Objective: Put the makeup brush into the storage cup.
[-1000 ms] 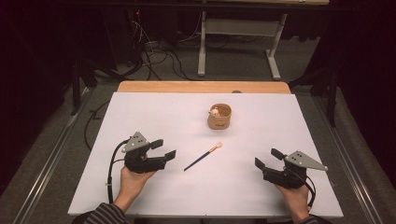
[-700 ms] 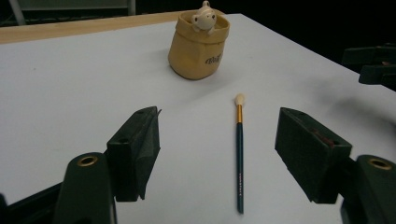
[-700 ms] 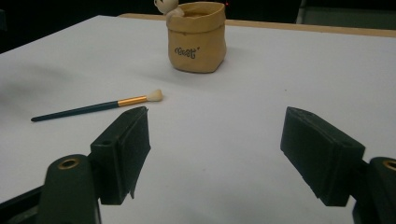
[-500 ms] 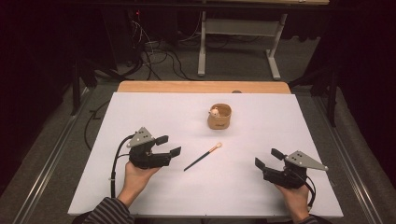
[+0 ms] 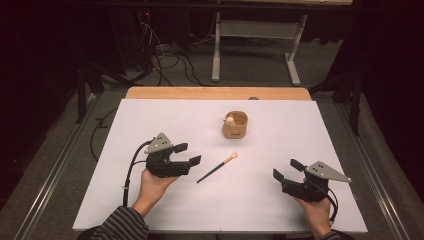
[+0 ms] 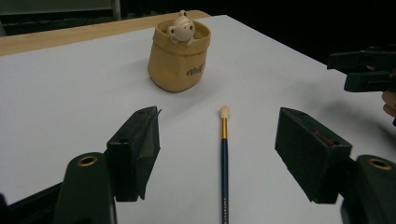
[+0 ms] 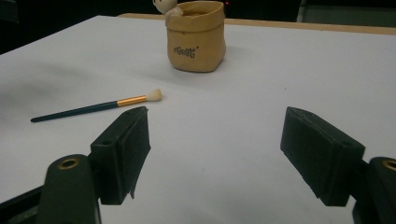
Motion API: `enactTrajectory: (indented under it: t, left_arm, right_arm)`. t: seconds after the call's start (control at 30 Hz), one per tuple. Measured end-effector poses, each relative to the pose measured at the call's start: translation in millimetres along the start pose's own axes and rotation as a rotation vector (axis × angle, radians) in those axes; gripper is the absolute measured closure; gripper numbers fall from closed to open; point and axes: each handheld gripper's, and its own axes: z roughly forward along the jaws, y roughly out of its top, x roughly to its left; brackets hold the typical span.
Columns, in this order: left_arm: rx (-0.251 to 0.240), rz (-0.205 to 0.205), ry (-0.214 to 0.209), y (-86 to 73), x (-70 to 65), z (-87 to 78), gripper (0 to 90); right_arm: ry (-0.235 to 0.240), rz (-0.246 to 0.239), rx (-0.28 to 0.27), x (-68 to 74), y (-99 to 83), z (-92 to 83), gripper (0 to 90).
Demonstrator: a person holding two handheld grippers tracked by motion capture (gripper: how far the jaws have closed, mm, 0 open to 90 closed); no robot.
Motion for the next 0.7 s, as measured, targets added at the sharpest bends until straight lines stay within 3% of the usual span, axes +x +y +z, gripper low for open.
enactTrajectory:
  t: [0.7]
  left_arm:
    - [0.011,0.019,-0.035,17.3,-6.8,25.5,31.4]
  right_arm:
    - [0.008,0.004,0.000,0.3,-0.2,-0.2,25.8]
